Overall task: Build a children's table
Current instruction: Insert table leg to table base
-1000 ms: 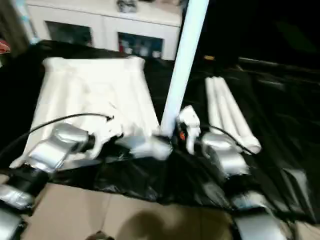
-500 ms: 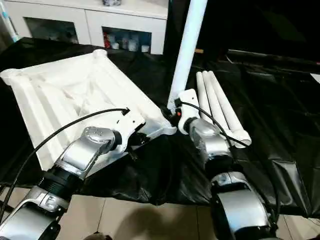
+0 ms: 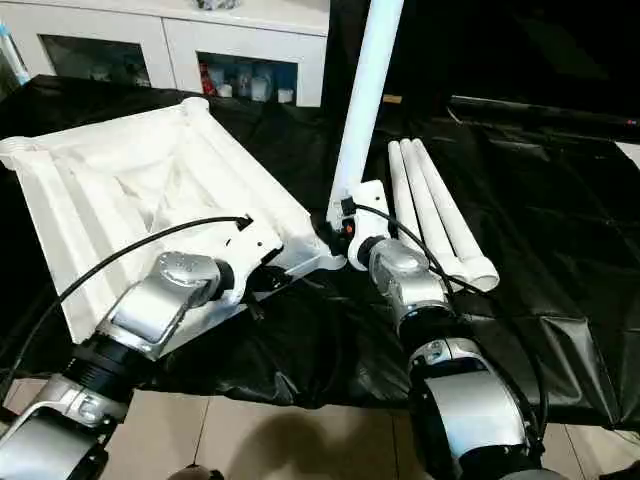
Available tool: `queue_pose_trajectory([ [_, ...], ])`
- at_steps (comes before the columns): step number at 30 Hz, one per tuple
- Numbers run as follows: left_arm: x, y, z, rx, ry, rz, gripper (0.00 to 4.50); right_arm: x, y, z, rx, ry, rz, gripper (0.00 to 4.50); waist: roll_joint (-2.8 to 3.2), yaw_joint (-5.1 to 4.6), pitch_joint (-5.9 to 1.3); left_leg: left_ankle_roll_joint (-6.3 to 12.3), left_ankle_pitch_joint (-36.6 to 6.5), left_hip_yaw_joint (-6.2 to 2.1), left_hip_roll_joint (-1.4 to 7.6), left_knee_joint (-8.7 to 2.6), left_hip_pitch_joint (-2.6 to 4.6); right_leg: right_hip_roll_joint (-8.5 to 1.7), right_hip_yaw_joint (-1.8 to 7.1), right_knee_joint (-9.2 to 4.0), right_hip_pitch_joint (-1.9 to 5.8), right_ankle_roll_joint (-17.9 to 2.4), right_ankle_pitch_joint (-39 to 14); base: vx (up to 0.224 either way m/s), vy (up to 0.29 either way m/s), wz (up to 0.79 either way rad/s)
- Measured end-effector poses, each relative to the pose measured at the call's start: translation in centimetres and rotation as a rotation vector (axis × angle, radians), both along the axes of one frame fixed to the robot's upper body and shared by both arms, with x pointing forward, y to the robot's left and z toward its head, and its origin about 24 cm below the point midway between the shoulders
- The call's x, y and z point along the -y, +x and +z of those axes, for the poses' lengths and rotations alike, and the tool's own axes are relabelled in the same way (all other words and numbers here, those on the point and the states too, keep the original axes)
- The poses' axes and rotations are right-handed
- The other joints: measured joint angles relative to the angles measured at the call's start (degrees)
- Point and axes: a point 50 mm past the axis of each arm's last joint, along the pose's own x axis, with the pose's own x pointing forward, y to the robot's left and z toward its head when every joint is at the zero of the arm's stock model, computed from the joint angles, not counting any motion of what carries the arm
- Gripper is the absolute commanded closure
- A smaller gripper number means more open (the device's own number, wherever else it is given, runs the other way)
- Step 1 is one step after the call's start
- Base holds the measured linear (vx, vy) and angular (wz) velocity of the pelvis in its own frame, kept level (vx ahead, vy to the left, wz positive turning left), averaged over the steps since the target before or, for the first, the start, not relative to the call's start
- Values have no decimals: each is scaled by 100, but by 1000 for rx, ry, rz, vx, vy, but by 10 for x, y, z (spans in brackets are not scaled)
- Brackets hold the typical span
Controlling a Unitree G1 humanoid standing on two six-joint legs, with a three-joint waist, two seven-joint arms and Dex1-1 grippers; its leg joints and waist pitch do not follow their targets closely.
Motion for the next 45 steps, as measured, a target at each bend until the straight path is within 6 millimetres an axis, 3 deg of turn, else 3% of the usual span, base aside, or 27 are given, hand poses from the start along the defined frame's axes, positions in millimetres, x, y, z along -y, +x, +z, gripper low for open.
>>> queue_pose_trajectory([
  [3, -3, 0, 1, 5, -1, -21, 450, 1, -2, -2, -8, 4, 28, 78, 18, 18, 12, 0, 0, 0, -1, 0, -5, 0, 0, -1, -3, 0, 0, 0, 0, 0],
  [9, -12, -3, 4, 9, 5, -114, 450, 14, -14, -12, -26, -6, 164, 78, 48, 143, 31, 2, -1, 0, 0, 5, -41, -1, -5, -7, -20, -1, -1, 0, 0, 0],
  [21, -34, -12, 7, -47, -15, -328, 450, 38, -40, -8, -4, -30, 491, 78, 77, 337, 49, 6, -2, -2, 2, 31, -62, -4, -6, 10, -30, 0, 1, 0, 0, 0],
  [26, -40, -17, 6, -64, -9, -400, 450, 43, -52, -8, -18, -44, 601, 78, 77, 374, 49, 6, -3, -2, 2, 43, -63, -5, -4, 13, -27, 0, 3, 0, 0, 0],
  [27, -40, -17, 5, -66, -9, -407, 450, 43, -53, -8, -23, -44, 612, 102, 76, 374, 49, 7, -3, -2, 2, 45, -64, -5, -4, 14, -27, 1, 5, 0, 0, 0],
  [36, -51, -25, 5, -92, 10, -495, 450, 39, -70, -9, -50, -39, 736, 160, 74, 393, 47, 7, -3, -4, 5, 56, -62, -5, -4, 20, -25, 1, 6, 0, 0, 0],
  [45, -51, -24, 4, -98, -4, -477, 450, 35, -73, -13, -48, 3, 690, 165, 73, 418, 47, 7, -2, -5, 6, 64, -58, -6, -4, 30, -22, 1, 8, 0, 0, 0],
])
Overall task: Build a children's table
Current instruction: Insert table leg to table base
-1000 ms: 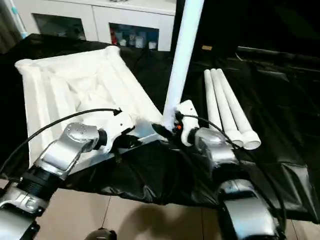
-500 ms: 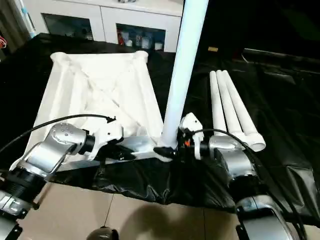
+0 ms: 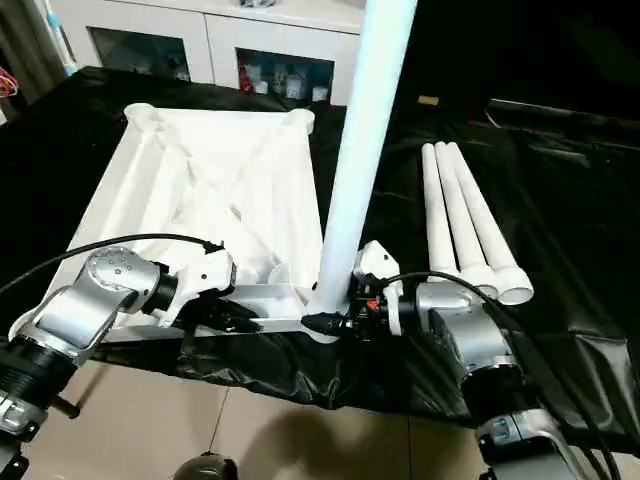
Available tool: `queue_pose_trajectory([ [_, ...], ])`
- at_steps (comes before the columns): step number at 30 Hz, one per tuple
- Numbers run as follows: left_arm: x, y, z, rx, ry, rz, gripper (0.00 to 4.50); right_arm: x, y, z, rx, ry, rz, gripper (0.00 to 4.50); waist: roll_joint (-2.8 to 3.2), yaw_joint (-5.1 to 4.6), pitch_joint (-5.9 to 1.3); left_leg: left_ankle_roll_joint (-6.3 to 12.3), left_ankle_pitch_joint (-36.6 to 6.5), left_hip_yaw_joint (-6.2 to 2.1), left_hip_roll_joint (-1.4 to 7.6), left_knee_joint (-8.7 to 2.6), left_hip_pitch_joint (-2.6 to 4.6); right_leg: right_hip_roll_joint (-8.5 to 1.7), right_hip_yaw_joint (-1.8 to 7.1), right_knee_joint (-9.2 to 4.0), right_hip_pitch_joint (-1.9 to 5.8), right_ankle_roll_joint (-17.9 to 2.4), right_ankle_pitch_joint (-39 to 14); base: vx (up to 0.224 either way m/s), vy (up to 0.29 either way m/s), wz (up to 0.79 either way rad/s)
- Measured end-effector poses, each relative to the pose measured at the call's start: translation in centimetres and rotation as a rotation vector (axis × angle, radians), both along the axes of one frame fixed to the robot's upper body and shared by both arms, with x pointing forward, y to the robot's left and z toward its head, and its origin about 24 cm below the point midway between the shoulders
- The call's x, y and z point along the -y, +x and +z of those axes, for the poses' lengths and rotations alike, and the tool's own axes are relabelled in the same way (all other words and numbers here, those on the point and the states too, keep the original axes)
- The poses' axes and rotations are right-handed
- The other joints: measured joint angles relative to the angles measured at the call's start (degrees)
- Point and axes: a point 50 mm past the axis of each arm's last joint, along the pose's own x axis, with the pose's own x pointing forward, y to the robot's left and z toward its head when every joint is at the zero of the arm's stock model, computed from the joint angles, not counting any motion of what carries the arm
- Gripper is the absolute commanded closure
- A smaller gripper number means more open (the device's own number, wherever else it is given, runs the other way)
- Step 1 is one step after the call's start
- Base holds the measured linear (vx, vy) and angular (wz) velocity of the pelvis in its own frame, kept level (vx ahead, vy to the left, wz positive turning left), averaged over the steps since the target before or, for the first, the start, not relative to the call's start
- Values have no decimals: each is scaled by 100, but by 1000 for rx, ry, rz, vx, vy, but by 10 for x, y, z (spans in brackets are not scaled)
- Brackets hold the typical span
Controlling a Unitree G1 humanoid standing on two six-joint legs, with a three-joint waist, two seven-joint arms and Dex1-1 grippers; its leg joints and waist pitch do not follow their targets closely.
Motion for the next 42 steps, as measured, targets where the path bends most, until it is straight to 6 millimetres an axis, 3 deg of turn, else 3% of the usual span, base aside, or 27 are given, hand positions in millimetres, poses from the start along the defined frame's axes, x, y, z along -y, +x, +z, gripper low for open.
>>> queue_pose_trajectory([
  [8, 27, 17, -9, 37, -58, 235, 450, -6, 24, -12, 26, 49, -456, 167, 22, -181, -14, -1, 2, 3, 1, 31, 20, -2, 11, 5, 11, -1, 30, 0, 0, 0],
  [12, 39, 24, -13, 63, -59, 339, 450, -21, 40, -14, 36, 32, -668, 167, 35, -287, -20, -3, 2, 2, -2, 21, 53, -2, 14, 5, 23, 3, 37, 0, 0, 0],
  [16, 46, 26, -14, 77, -61, 384, 450, -29, 46, -14, 37, 38, -778, 167, 56, -302, -33, -3, 2, 5, -6, 5, 58, -2, 17, -2, 25, 6, 35, 0, 0, 0],
  [19, 48, 26, -14, 83, -61, 391, 450, -30, 47, -15, 41, 41, -794, 98, 64, -303, -38, -2, 2, 6, -7, -1, 58, -2, 17, -6, 25, 6, 34, 0, 0, 0],
  [21, 50, 26, -14, 82, -62, 386, 450, -31, 48, -14, 45, 41, -790, 89, 66, -297, -39, -2, 2, 6, -7, -1, 57, -2, 17, -7, 24, 6, 34, 0, 0, 0],
  [23, 49, 25, -14, 78, -63, 380, 450, -30, 48, -14, 47, 43, -782, 54, 69, -293, -40, -2, 2, 7, -8, -4, 57, -2, 18, -12, 25, 6, 34, 0, 0, 0],
  [34, 29, 12, -12, 28, -71, 211, 450, -9, 29, -10, 50, 48, -369, 54, 69, -251, -38, 0, 0, 7, -8, -19, 39, -2, 12, -31, 17, 7, 33, 0, 0, 0],
  [39, 18, 5, -11, -14, -63, 115, 450, 2, 15, -5, 4, 24, -142, 54, 65, -137, -35, 0, 1, 7, -6, -10, 39, -2, 12, -26, 18, 7, 33, 0, 0, 0],
  [42, 12, 4, -10, -31, -53, 80, 450, 1, 12, -4, -4, 9, -64, 90, 65, -104, -35, 0, 1, 7, -6, -8, 39, -2, 13, -26, 18, 7, 33, 0, 0, 0],
])
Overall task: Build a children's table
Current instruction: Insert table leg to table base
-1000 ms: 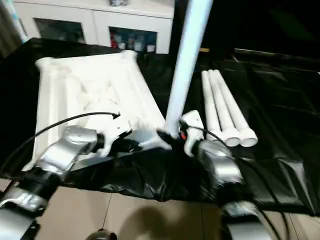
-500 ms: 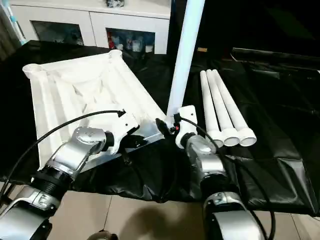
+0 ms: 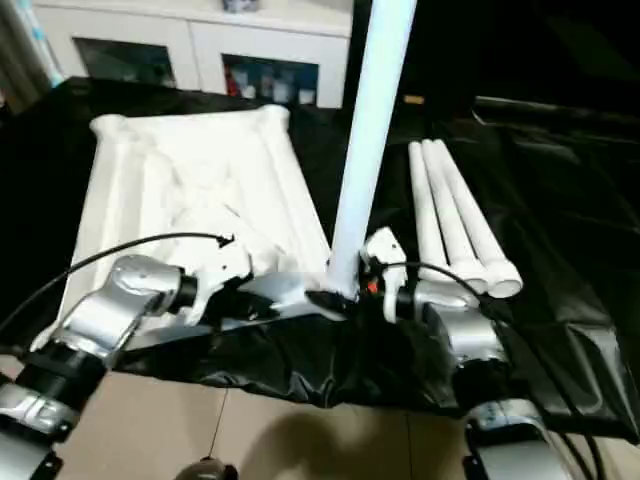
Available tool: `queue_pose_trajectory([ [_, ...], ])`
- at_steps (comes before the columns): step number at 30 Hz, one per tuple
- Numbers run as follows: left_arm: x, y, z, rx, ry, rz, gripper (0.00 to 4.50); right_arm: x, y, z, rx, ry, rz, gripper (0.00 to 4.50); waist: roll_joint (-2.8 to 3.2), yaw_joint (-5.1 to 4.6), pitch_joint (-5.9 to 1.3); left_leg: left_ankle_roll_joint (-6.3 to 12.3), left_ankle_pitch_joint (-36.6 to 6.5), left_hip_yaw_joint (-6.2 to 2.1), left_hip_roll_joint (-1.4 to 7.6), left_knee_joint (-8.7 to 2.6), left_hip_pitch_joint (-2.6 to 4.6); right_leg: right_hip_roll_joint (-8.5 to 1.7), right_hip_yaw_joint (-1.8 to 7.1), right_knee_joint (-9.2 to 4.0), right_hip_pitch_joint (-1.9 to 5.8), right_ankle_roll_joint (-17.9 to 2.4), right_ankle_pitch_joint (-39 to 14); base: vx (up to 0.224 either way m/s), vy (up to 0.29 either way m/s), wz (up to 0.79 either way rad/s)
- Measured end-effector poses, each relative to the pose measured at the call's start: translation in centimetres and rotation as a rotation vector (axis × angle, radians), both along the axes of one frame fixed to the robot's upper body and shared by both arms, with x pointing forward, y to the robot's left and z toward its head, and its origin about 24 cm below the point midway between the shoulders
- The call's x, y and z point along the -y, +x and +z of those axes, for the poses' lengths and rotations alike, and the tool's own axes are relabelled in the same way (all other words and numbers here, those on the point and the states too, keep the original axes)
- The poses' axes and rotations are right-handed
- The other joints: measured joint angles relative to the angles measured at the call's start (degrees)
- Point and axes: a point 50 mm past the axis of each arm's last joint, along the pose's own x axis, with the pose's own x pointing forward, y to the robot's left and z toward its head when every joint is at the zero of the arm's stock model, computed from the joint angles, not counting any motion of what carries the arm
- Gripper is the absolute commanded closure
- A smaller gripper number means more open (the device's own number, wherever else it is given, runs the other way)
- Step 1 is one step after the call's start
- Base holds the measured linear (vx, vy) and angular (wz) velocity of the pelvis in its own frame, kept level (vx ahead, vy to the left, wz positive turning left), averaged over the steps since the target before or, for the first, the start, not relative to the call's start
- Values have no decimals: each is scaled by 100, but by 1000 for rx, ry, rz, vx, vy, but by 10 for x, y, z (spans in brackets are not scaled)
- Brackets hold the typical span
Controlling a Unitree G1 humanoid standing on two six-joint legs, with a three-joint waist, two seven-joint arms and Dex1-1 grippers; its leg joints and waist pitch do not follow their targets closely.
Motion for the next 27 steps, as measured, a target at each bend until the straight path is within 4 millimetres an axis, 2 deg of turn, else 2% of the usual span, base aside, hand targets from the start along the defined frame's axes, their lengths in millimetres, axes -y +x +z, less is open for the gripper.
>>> queue_pose_trajectory([
  [7, -5, -5, 1, -29, 13, -74, 450, 3, -10, 2, -13, -34, 116, 136, -7, 63, 3, 2, -1, 0, 0, 1, -8, 0, 0, -4, 0, 2, -1, 0, 0, 0],
  [16, -5, -6, 0, -30, 7, -73, 450, 3, -14, 0, -24, -22, 90, 165, -7, 62, 2, 1, 0, 0, 0, 4, -5, 0, 0, 0, 0, 2, -1, 0, 0, 0],
  [19, -2, -1, -4, -11, -9, 8, 450, 0, -7, -5, -3, 5, -59, 167, -15, 0, -3, -1, 1, -1, 0, 7, 21, 0, 3, 5, 16, 2, 0, 0, 0, 0],
  [21, 7, 8, -5, 21, -10, 95, 450, -4, 7, -8, 21, 10, -235, 168, -11, -56, -1, -1, 1, 0, -4, 6, 40, -6, 5, 2, 26, 31, -17, 0, 0, 0],
  [25, 26, 20, -7, 73, -13, 217, 450, -8, 24, -11, 29, 2, -480, 169, 0, -95, -6, -2, 1, -1, -7, -1, 54, -9, 4, -7, 23, 33, -18, 0, 0, 0],
  [27, 34, 23, -8, 85, -13, 265, 450, -11, 29, -13, 22, 1, -582, 169, 28, -98, -22, -2, 1, -1, -9, 0, 55, -9, 6, -4, 25, 32, -15, 0, 0, 0],
])
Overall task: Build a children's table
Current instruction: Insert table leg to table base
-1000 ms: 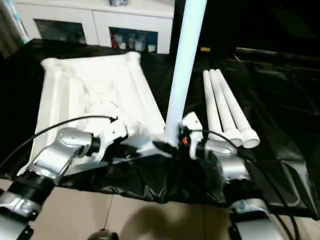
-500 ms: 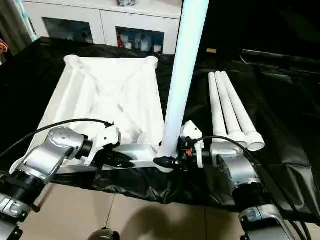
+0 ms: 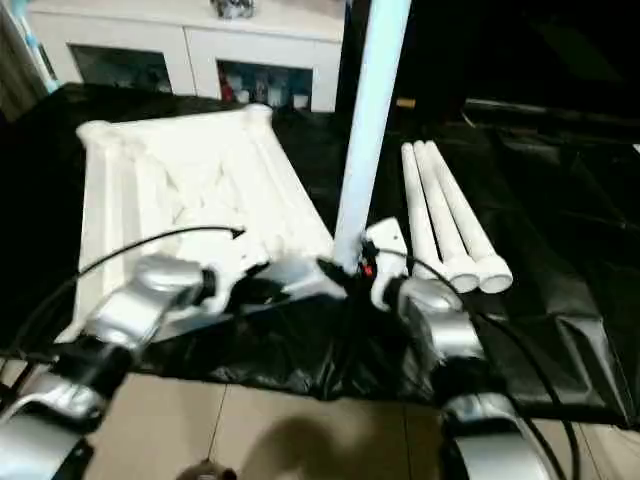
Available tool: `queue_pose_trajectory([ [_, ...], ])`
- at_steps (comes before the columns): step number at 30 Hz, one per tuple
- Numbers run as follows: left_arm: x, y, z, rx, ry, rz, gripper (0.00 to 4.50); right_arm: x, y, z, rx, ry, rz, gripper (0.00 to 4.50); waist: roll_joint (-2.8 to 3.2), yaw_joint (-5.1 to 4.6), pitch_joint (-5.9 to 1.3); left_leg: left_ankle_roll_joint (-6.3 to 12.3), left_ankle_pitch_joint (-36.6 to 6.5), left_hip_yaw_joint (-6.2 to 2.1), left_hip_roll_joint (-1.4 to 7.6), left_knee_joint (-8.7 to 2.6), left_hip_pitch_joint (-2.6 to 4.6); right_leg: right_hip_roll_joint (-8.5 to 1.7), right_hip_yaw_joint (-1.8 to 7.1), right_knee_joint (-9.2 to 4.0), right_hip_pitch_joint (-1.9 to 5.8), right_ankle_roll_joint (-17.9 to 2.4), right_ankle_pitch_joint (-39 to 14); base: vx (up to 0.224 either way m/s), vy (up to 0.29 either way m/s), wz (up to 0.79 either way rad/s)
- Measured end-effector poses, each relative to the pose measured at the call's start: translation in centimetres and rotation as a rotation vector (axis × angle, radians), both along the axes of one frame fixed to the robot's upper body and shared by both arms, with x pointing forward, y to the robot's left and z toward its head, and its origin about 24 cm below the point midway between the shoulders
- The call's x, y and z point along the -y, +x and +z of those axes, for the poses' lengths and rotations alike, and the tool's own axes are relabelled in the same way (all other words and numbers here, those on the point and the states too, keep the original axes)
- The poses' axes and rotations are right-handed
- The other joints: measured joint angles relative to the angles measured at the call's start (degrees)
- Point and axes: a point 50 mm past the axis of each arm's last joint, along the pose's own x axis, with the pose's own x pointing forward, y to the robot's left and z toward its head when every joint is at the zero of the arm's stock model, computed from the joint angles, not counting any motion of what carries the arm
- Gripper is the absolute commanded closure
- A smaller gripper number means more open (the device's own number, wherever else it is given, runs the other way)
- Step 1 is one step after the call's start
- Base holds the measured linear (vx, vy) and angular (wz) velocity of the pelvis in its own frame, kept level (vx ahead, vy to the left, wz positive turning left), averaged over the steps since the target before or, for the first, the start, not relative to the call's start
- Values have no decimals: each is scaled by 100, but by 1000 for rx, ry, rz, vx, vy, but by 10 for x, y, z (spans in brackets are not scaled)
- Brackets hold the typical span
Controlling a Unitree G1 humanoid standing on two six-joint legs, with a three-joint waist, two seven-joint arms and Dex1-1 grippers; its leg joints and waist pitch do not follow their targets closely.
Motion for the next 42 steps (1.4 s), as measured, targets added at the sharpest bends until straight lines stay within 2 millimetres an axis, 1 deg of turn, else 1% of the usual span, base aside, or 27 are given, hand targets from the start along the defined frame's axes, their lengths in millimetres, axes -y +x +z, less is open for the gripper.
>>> queue_pose_trajectory([
  [3, 11, 4, -1, 22, -1, 64, 450, -8, 10, 1, -13, -4, -146, 169, 27, -18, -14, 0, 0, 1, -3, -3, -2, 0, 4, 1, -2, -9, 15, 0, 0, 0],
  [5, 13, 4, -1, 30, 0, 74, 450, -9, 11, 2, -13, -2, -172, 169, 38, -11, -20, 0, 0, 1, -3, -7, -3, 0, 4, 0, -2, -19, 21, 0, 0, 0],
  [7, 15, 4, -1, 34, -3, 79, 450, -10, 12, 2, -1, 2, -190, 100, 48, -6, -27, 0, -1, 2, -7, -20, -7, 0, 4, -4, -4, -21, 22, 0, 0, 0],
  [9, 15, 4, -1, 39, 2, 71, 450, -11, 12, 1, 8, 6, -190, 97, 54, -3, -30, 0, -1, 1, -7, -27, -9, 0, 3, -5, -8, -20, 21, 0, 0, 0],
  [12, 14, 3, -1, 47, 8, 53, 450, -13, 11, 2, 17, 14, -172, 58, 55, -18, -29, -1, -1, 1, -5, -27, -11, 1, 3, -4, -13, -20, 22, 0, 0, 0],
  [16, 5, 1, 0, 54, 15, 17, 450, -13, 7, 1, 29, 14, -75, 58, 56, -95, -29, 0, -1, 1, -5, -32, -13, 1, 2, -10, -14, -20, 21, 0, 0, 0],
  [18, -1, -4, 0, 47, 8, -27, 450, -8, 2, 2, 43, -3, 19, 58, 56, -101, -29, 0, -1, 2, -6, -46, -14, 3, 1, -23, -14, -20, 21, 0, 0, 0],
  [21, -10, -10, 1, 19, -4, -107, 450, -3, -7, 3, 50, -12, 174, 58, 56, -82, -29, 0, -1, 1, -3, -60, -20, 6, -5, -41, -15, -21, 21, 0, 0, 0],
  [24, -16, -13, 2, -2, -9, -147, 450, 3, -12, 6, 44, -25, 294, 58, 55, -85, -28, 2, -3, 2, -4, -59, -28, 7, -5, -50, -17, -23, 23, 0, 0, 0],
  [25, -18, -14, 2, -6, -7, -162, 450, 4, -14, 6, 39, -31, 334, 58, 54, -81, -27, 3, -4, 2, -4, -58, -30, 7, -5, -51, -17, -23, 23, 0, 0, 0],
  [30, -30, -20, 4, -41, 9, -270, 450, 14, -27, 13, 2, -64, 572, 58, 50, 31, -25, 5, -5, 3, -3, -57, -35, 6, -8, -56, -19, -23, 23, 0, 0, 0],
  [31, -31, -21, 4, -45, 9, -278, 450, 14, -29, 13, -1, -67, 593, 58, 48, 45, -24, 5, -5, 3, -2, -57, -35, 6, -8, -56, -19, -23, 23, 0, 0, 0],
  [33, -35, -23, 5, -62, 13, -305, 450, 14, -32, 15, -12, -72, 650, 82, 47, 73, -23, 5, -5, 3, -2, -56, -35, 7, -8, -55, -20, -23, 23, 0, 0, 0],
  [34, -38, -25, 6, -84, 14, -329, 450, 14, -36, 16, -18, -79, 696, 82, 47, 86, -23, 5, -6, 3, -2, -56, -35, 6, -8, -56, -20, -23, 23, 0, 0, 0],
  [35, -39, -26, 6, -93, 15, -341, 450, 14, -37, 16, -24, -79, 716, 99, 46, 97, -22, 6, -6, 3, -2, -56, -36, 7, -8, -56, -20, -23, 22, 0, 0, 0],
  [37, -42, -28, 6, -105, 17, -357, 450, 14, -39, 17, -34, -82, 749, 99, 46, 104, -22, 6, -6, 3, -2, -56, -37, 7, -8, -56, -21, -23, 23, 0, 0, 0],
  [38, -42, -28, 6, -109, 17, -361, 450, 14, -39, 17, -38, -84, 757, 118, 45, 107, -22, 6, -6, 3, -2, -55, -37, 6, -8, -55, -21, -23, 23, 0, 0, 0],
  [41, -44, -29, 7, -118, 20, -376, 450, 13, -42, 17, -49, -84, 772, 127, 45, 110, -22, 6, -6, 3, -2, -54, -36, 6, -8, -55, -19, -23, 23, 0, 0, 0],
  [42, -45, -29, 7, -119, 21, -380, 450, 13, -43, 17, -48, -83, 775, 145, 46, 111, -22, 5, -6, 3, -2, -54, -36, 6, -8, -55, -19, -23, 23, 0, 0, 0],
])
